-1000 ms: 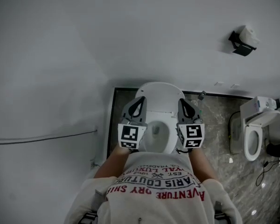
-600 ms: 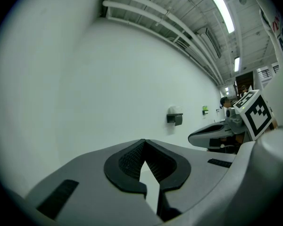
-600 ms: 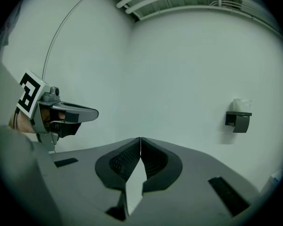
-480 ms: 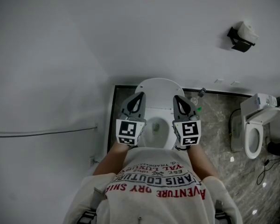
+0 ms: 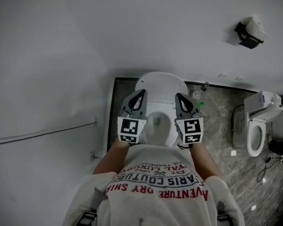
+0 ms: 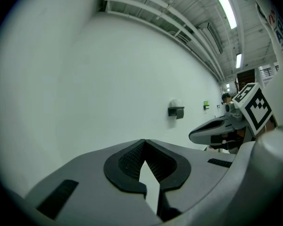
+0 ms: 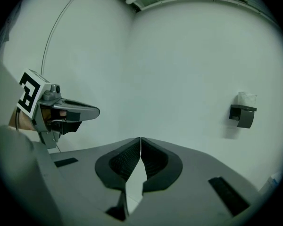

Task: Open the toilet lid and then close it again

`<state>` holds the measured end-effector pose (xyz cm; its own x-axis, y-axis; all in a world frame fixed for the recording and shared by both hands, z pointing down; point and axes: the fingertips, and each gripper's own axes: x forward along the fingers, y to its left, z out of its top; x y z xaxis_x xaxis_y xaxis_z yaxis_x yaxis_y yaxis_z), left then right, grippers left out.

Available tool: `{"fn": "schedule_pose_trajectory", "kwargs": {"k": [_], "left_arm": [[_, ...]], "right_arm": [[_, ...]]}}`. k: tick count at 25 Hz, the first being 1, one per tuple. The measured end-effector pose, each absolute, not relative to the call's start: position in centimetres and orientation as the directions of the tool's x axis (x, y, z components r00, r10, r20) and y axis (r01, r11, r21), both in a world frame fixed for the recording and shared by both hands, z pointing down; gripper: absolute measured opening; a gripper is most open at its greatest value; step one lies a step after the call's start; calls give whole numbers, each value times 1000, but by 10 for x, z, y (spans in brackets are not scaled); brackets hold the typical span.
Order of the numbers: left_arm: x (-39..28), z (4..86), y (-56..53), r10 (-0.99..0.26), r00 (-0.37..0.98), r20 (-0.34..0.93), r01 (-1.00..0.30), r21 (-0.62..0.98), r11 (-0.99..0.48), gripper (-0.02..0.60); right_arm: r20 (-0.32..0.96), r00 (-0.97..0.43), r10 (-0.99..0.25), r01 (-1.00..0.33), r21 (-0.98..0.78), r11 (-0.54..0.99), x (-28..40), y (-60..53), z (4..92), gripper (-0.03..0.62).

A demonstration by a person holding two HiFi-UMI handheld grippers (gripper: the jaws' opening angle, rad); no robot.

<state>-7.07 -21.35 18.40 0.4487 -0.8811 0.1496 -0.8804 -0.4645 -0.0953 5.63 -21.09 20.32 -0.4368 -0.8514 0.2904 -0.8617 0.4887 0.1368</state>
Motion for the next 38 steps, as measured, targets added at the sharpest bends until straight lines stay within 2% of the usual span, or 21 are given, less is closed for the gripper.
{"fn": "schedule_pose_trajectory", "kwargs": {"k": [8,21,30,38], "left_arm": [[-63,222,-242,-851,468,239,-853,-128,-505,6],[-47,315,-320,-726,495,476,-700,-277,-659,8],[-39,362,-364,-613,513,600,-534,-336,-776,74],[-31,392,-392,-542,524,657,-436,-340,-833,76]], "right_arm": [[360,-460,-812,-832,143,535,50,-238,232,15],[503,-454,-735,-764,205,612,55,-325,299,17],[649,-457,-609,-615,264,743,39,-363,344,18],[738,-414,-533,-487,315,815,32,-387,375,37]]}}
